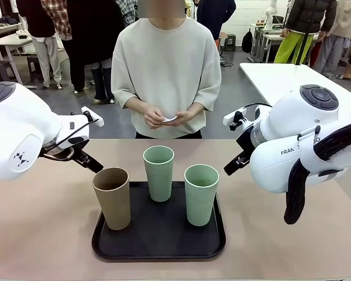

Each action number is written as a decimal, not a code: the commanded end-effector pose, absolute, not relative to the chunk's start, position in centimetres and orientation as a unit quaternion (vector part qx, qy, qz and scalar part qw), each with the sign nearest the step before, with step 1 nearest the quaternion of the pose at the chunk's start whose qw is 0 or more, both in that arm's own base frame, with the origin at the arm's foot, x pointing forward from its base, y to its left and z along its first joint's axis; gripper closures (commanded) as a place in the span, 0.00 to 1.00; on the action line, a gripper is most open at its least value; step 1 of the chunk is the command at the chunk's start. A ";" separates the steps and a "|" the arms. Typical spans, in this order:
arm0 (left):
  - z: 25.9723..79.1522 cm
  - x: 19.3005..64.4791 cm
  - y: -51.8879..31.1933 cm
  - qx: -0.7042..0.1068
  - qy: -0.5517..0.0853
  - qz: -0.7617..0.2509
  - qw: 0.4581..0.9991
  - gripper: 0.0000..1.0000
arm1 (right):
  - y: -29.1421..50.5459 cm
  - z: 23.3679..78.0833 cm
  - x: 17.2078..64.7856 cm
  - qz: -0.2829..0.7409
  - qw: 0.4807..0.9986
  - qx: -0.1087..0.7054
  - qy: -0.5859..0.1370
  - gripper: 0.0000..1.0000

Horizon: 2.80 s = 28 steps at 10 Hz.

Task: Place coasters on the table and set cups on them.
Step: Pick up one Reusable plastic cup and place it on a coaster set by the human.

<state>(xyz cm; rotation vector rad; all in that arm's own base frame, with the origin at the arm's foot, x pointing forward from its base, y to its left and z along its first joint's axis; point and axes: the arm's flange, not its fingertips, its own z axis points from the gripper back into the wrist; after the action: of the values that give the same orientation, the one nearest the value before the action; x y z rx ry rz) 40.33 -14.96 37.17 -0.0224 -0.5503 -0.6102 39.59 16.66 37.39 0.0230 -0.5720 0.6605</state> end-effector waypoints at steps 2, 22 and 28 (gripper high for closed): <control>37.2 40.3 -15.0 -0.011 -0.268 -0.297 0.917 0.00 | 16.7 37.4 39.6 0.320 0.906 0.011 -0.277 0.00; 49.4 31.3 -6.4 -0.270 -0.076 -0.313 0.908 0.00 | 6.8 48.3 28.2 0.204 0.921 0.301 -0.141 0.00; 48.2 32.4 7.1 -0.498 -0.099 -0.113 0.854 0.00 | -9.4 43.9 25.3 0.026 0.860 0.498 -0.106 0.00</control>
<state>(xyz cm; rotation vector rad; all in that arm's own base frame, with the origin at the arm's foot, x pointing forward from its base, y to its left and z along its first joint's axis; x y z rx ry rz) 32.12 6.28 47.28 -1.0693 -0.2206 -0.2886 27.02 -10.34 46.14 0.9972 -0.2276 0.0770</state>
